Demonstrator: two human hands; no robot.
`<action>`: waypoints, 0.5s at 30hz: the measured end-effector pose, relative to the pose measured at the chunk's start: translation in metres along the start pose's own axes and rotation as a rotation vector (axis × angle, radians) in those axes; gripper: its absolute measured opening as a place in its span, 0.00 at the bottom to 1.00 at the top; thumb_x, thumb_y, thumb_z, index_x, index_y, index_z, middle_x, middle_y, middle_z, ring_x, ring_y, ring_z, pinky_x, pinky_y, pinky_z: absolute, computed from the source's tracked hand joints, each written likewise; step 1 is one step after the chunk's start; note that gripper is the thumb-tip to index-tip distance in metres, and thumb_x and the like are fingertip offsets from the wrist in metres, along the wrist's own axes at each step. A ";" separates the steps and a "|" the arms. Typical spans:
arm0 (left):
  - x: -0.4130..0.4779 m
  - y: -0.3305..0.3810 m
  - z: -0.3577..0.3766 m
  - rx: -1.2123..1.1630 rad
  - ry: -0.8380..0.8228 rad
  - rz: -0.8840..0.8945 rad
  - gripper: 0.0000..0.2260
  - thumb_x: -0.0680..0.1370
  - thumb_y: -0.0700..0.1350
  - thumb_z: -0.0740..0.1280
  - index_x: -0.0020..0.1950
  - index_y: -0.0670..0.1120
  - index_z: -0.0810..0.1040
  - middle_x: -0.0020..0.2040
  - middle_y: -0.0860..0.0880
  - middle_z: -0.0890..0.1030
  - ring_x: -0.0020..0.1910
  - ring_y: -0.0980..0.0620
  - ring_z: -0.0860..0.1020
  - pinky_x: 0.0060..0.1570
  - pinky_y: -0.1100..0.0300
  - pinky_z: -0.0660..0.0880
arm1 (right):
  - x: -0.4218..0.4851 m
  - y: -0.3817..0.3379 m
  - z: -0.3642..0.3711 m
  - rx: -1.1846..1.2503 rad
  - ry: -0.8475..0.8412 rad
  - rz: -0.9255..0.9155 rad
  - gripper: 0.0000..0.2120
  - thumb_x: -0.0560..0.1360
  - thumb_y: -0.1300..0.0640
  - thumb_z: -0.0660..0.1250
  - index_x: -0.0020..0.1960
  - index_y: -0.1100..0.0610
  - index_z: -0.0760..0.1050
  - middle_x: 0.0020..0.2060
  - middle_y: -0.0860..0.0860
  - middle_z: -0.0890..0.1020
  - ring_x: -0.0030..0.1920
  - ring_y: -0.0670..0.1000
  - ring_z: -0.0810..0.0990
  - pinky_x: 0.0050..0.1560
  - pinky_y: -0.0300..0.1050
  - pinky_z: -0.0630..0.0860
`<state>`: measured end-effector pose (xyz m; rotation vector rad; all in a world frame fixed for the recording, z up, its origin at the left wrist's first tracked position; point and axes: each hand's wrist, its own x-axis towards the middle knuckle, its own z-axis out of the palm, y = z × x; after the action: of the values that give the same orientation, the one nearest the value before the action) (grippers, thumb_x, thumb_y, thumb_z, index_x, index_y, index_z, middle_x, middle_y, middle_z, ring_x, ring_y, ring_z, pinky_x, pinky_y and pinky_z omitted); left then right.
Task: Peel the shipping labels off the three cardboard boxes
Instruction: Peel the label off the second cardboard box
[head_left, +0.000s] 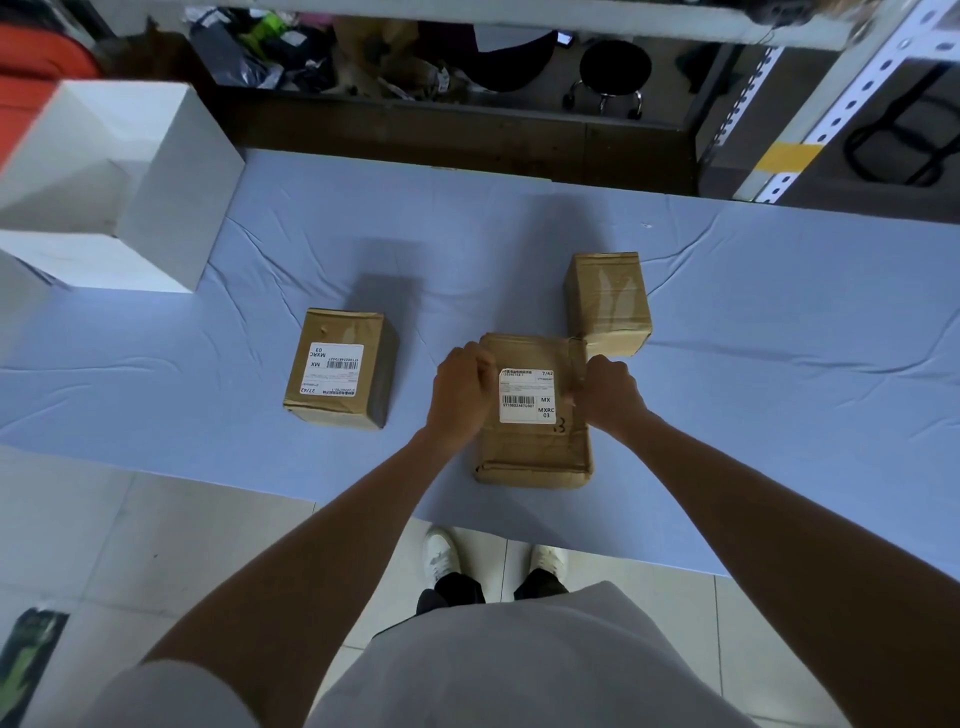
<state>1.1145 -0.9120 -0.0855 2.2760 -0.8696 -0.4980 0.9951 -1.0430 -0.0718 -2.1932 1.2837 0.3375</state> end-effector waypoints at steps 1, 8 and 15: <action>-0.001 0.000 0.001 -0.003 -0.002 0.005 0.03 0.78 0.40 0.63 0.49 0.42 0.76 0.48 0.44 0.78 0.44 0.50 0.78 0.38 0.72 0.70 | 0.000 0.000 0.000 0.003 0.000 -0.001 0.16 0.73 0.63 0.66 0.33 0.56 0.61 0.33 0.52 0.70 0.39 0.55 0.75 0.29 0.40 0.66; 0.000 0.001 0.004 0.007 -0.019 0.000 0.01 0.77 0.40 0.65 0.47 0.43 0.76 0.49 0.45 0.74 0.44 0.50 0.79 0.32 0.75 0.71 | -0.002 0.001 -0.001 0.027 -0.031 -0.014 0.13 0.74 0.60 0.68 0.37 0.59 0.65 0.40 0.57 0.74 0.41 0.56 0.76 0.39 0.44 0.71; 0.001 0.003 0.005 0.054 -0.014 0.030 0.02 0.77 0.38 0.65 0.47 0.41 0.77 0.49 0.43 0.75 0.45 0.45 0.79 0.44 0.54 0.79 | -0.003 -0.001 -0.004 0.024 -0.033 0.009 0.16 0.74 0.60 0.68 0.34 0.57 0.62 0.37 0.54 0.72 0.41 0.56 0.73 0.39 0.44 0.69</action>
<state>1.1113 -0.9163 -0.0870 2.3071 -0.9330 -0.4834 0.9940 -1.0429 -0.0663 -2.1533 1.2743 0.3589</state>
